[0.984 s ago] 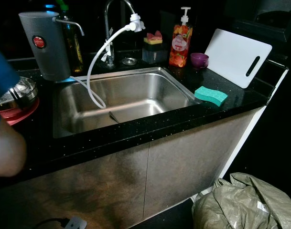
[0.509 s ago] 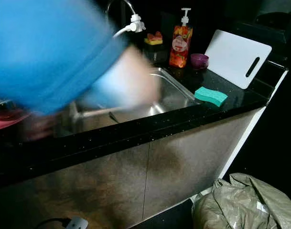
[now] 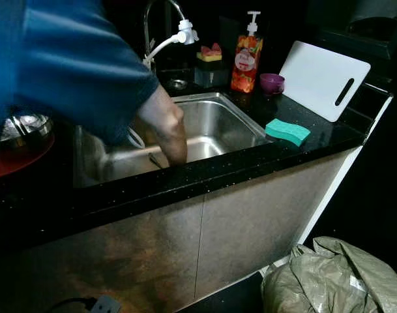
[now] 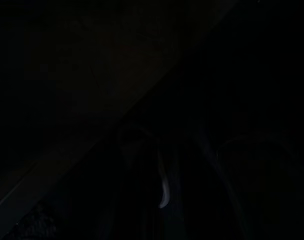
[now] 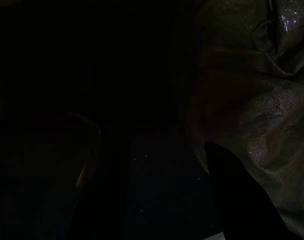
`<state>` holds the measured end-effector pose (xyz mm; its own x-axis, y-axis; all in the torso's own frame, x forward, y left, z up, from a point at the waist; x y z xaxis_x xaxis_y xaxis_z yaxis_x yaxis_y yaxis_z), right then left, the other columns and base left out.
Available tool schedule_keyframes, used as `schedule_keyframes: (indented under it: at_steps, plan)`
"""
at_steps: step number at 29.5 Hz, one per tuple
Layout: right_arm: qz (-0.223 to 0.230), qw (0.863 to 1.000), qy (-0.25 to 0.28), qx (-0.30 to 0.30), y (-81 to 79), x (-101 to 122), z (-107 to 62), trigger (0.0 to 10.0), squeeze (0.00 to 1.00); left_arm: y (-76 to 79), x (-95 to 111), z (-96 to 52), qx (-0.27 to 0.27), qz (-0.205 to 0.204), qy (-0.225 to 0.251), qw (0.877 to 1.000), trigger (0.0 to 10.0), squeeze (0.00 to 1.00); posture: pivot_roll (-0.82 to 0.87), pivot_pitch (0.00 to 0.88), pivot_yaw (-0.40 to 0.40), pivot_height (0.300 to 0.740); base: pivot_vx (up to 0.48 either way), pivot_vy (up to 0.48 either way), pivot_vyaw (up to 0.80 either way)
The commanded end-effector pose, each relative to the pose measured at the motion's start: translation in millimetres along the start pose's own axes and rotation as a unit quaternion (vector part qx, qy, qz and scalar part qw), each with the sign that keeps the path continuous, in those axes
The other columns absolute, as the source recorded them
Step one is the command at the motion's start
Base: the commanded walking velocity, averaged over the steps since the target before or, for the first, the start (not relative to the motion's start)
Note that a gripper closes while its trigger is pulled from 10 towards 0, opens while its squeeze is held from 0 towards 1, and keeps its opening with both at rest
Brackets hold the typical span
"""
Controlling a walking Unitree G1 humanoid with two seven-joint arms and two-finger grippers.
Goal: Kitchen organization
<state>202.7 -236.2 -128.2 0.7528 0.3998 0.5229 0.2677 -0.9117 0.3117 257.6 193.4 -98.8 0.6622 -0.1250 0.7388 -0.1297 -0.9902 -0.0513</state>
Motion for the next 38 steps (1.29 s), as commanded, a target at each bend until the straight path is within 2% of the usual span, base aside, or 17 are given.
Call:
schedule_keyframes:
  at_steps: [1,38]
  plan:
    - [-0.004,1.0,-0.018,0.003,0.1,-11,-2.0,10.0,0.0,4.4,-11,-1.3,-0.004,0.002,-0.019,1.0,10.0,0.0,0.01,0.131,-0.08,0.74,0.0,0.0,0.0]
    - [-0.004,1.0,-0.017,0.006,-1.9,-13,-2.6,10.0,0.0,3.5,-21,-4.3,-0.001,0.0,-0.031,1.0,10.0,0.0,-0.02,0.128,-0.082,0.74,0.0,0.0,0.0]
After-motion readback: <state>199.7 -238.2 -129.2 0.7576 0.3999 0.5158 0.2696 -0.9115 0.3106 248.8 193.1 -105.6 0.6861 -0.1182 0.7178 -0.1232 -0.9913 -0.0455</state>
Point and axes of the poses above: a point about 5 cm out from each wrist's last joint towards the gripper, its own z axis pointing out of the wrist towards the gripper, its own x axis along the axis of the wrist's last joint, y = z × x, the point moved 6 cm from there along z, pointing out of the wrist towards the gripper, and after that the axes turned 14 degrees about -z, right-handed, at the moved point
